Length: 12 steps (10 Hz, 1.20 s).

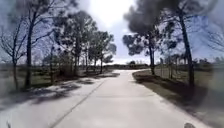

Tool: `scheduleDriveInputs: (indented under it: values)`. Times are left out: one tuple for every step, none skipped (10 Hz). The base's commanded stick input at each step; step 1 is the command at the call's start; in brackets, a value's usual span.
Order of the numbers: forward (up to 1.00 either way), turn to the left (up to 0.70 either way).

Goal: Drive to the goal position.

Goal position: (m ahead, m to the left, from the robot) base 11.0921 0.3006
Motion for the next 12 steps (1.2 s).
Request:
scheduleDriveInputs:
  values:
    - [0.70,0.00]
    - [0.70,0.00]
    - [0.70,0.00]
    - [0.70,0.00]
    - [0.70,0.00]
    - [0.70,0.00]
    - [0.70,0.00]
    - [0.70,0.00]
    - [0.70,0.00]
    - [0.70,0.00]
    - [0.70,0.00]
    - [0.70,0.00]
